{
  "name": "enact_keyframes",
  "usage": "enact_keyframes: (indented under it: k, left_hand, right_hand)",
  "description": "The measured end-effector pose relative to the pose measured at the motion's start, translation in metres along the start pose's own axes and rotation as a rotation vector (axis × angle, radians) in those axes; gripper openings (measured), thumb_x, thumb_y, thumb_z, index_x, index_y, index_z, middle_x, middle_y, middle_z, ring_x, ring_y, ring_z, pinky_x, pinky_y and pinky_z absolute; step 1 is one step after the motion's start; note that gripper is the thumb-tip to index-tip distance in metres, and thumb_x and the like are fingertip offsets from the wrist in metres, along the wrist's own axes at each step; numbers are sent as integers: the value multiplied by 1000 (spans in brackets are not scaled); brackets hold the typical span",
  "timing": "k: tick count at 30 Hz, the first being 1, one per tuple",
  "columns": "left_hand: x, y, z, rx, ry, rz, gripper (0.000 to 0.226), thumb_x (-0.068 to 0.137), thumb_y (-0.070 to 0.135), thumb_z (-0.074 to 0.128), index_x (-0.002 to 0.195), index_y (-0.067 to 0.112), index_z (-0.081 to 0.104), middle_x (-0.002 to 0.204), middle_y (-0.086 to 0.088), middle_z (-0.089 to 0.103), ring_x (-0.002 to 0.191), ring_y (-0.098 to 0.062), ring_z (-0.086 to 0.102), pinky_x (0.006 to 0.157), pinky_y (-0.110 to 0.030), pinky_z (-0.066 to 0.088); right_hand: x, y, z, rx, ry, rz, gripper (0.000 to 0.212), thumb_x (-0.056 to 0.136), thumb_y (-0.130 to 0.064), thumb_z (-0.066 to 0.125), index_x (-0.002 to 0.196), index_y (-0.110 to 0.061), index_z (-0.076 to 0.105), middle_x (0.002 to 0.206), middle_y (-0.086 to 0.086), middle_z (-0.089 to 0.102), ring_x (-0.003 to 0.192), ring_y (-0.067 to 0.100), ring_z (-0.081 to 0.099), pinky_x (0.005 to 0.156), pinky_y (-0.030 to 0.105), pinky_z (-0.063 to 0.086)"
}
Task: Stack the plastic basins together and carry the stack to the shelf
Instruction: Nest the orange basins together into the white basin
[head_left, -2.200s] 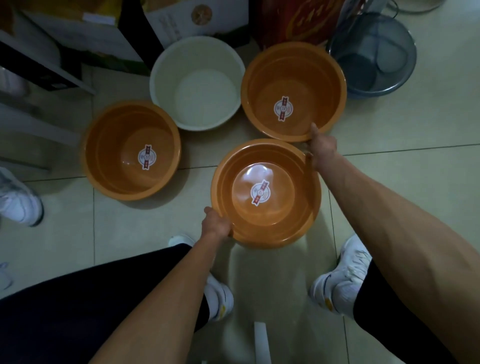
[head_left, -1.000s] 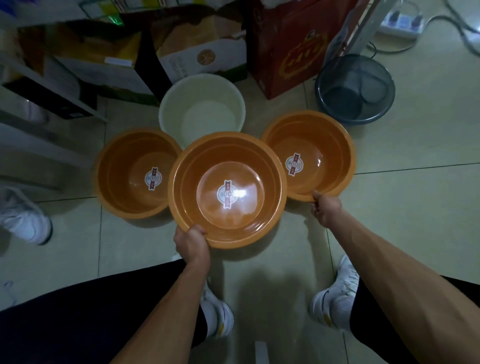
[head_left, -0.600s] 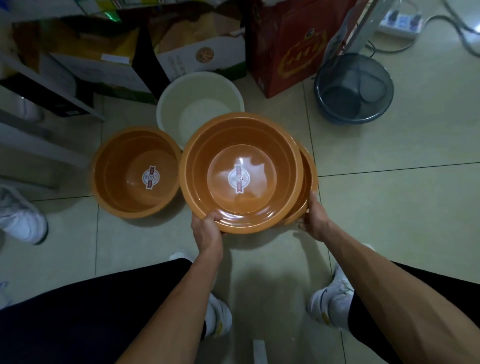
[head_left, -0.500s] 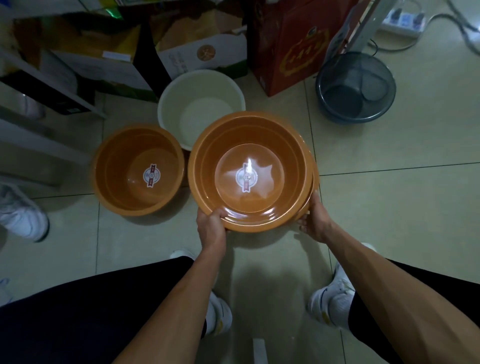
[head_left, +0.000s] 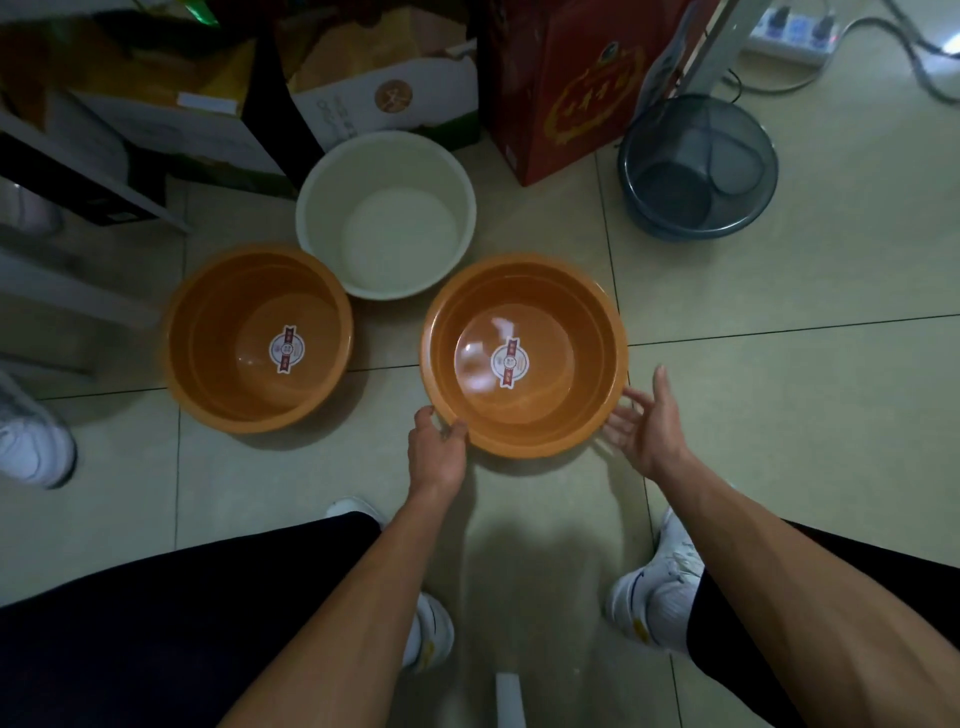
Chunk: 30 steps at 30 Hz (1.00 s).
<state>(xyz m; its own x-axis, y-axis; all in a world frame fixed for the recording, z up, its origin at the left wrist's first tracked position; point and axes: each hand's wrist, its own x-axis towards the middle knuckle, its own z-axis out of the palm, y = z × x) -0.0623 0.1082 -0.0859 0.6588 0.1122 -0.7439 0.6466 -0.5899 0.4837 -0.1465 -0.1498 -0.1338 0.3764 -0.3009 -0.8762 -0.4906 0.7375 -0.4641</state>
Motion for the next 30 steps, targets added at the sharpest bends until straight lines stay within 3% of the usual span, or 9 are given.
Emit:
enact_keyframes:
  k: [3,6,8,11,14,16,18,24,30]
  left_hand:
    - [-1,-2,1,42,-164,13,70,100,50,51,160,30,21,160,-7,40,141,-32,47,115,-51,39]
    - [-6,3,1,98,-334,59,63,105,36,47,162,24,22,161,-3,39,147,-29,39,118,-44,33]
    - [0,2,-4,113,-255,-16,56,105,30,47,157,13,35,158,-10,43,143,-31,44,116,-44,37]
    - [24,-5,-24,-226,-34,-251,40,97,32,53,126,4,60,122,-19,66,95,-31,66,84,-39,54]
    - [47,-9,-58,-738,190,-428,37,96,42,60,125,19,55,106,-15,68,67,-17,57,64,-29,49]
    - [60,-16,-81,-935,322,-476,49,93,44,64,135,19,55,104,-7,64,74,-13,56,68,-24,48]
    - [75,-25,-100,-1129,406,-505,58,92,43,64,145,20,52,125,0,64,104,-14,62,86,-23,48]
    - [109,-28,-115,-1462,343,-387,54,102,39,49,151,19,45,157,-1,46,143,-14,45,110,-28,39]
    - [94,-3,-108,-1514,380,-298,38,99,26,62,133,9,59,126,-8,67,124,-19,62,86,-24,56]
  right_hand:
    - [2,-8,3,-316,-10,-121,54,100,-58,54,128,-11,62,112,13,73,93,26,73,77,39,59]
    - [13,0,10,-627,94,-223,40,104,-44,56,130,-14,59,116,15,75,92,29,74,78,42,63]
    - [15,3,18,-664,164,-223,37,105,-42,54,129,-14,59,116,15,74,95,32,74,77,42,64]
    - [19,1,24,-712,241,-181,33,104,-39,56,123,-12,62,111,16,74,93,32,74,78,43,65]
    - [24,0,23,-704,207,-147,24,103,-39,59,111,-16,61,107,16,75,91,33,76,85,51,64]
    - [27,2,22,-694,191,-143,22,103,-38,59,109,-17,61,107,16,75,93,35,76,87,52,64]
    - [25,3,21,-701,178,-134,23,103,-38,59,109,-16,61,106,17,75,94,38,76,87,53,64]
    - [27,1,20,-671,164,-129,32,103,-38,60,119,-11,62,110,17,75,99,40,75,86,52,64]
    - [23,4,27,-707,169,-114,36,105,-42,52,128,-14,54,113,14,72,97,34,75,86,51,64]
